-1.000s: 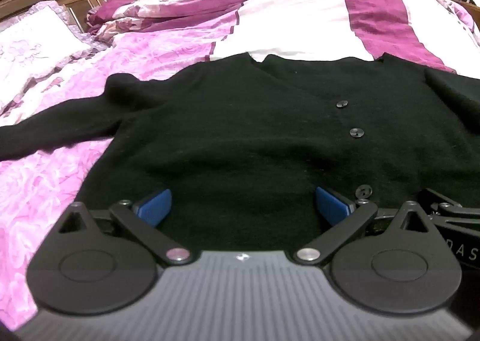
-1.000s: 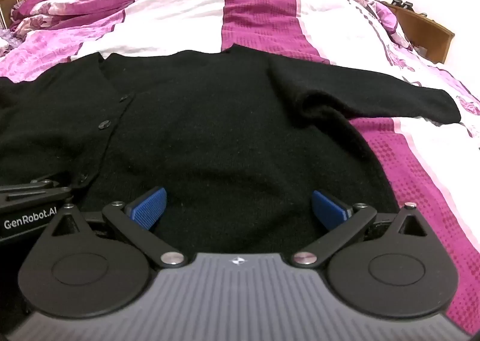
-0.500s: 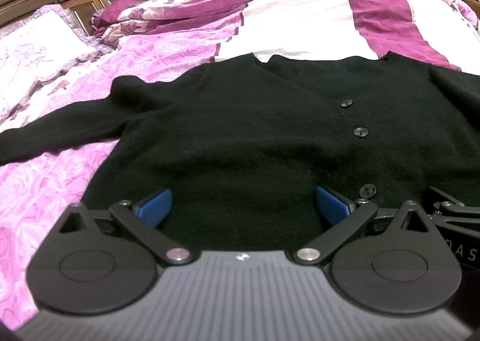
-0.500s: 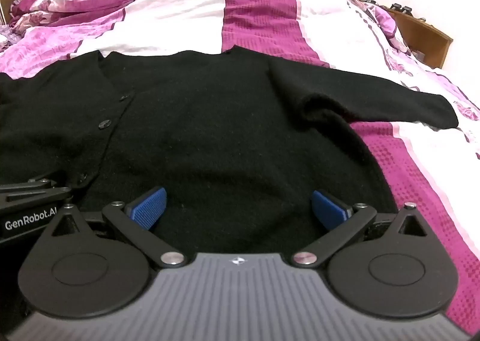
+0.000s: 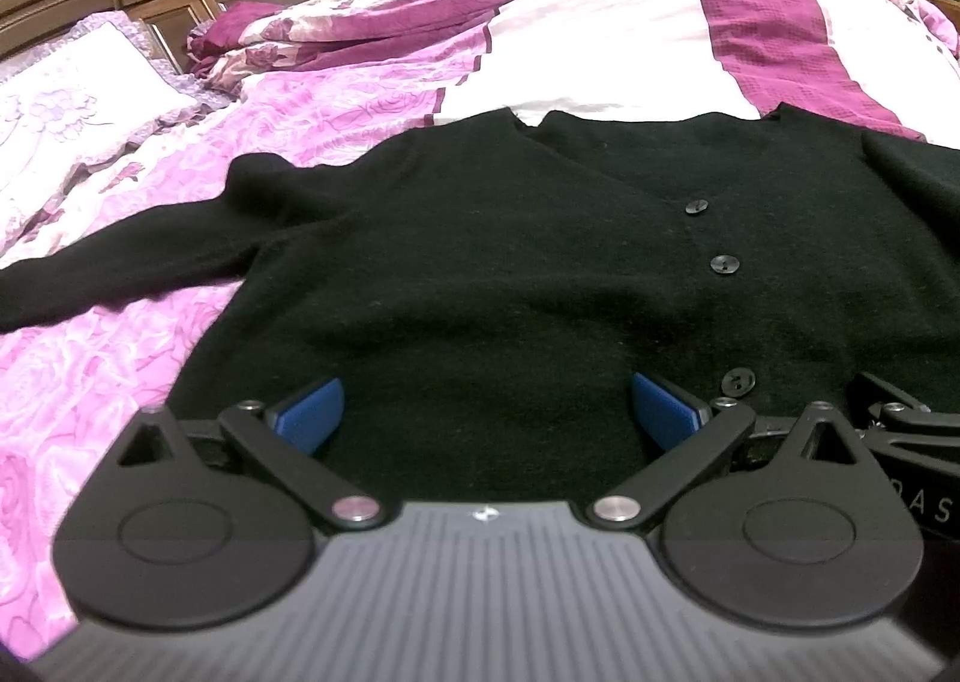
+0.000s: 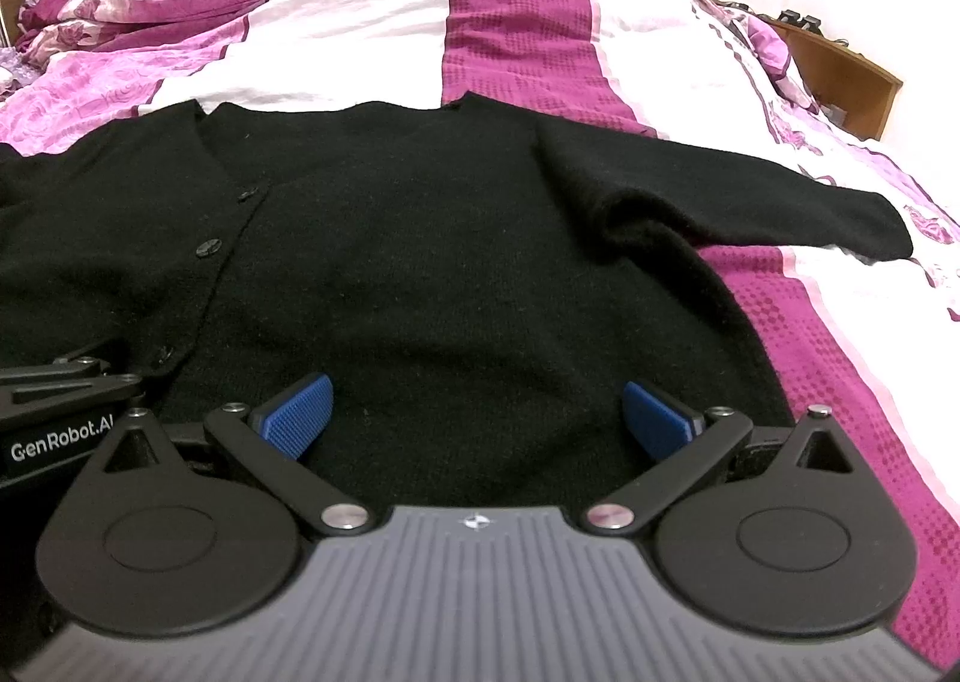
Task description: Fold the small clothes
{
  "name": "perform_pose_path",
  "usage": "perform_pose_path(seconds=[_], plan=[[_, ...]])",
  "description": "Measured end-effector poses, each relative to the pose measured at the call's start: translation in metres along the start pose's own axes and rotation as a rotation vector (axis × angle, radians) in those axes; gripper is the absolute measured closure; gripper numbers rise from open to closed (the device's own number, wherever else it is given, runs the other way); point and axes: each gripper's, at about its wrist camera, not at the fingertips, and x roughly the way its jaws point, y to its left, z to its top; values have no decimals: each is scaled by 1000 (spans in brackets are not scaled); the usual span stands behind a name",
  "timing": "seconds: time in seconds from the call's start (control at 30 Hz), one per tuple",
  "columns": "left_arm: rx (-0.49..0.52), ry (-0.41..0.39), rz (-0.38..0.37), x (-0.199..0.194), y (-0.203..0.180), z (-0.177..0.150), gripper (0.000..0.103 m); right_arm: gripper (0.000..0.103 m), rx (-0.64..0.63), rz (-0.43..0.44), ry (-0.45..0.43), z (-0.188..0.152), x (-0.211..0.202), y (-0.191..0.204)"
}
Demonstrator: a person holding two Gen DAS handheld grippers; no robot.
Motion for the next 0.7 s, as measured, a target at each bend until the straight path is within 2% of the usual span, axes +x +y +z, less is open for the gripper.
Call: perform_pose_path(seconds=[0.7], plan=[[1, 0, 0, 0, 1, 0, 0, 0, -1, -1, 0, 0, 0, 0]])
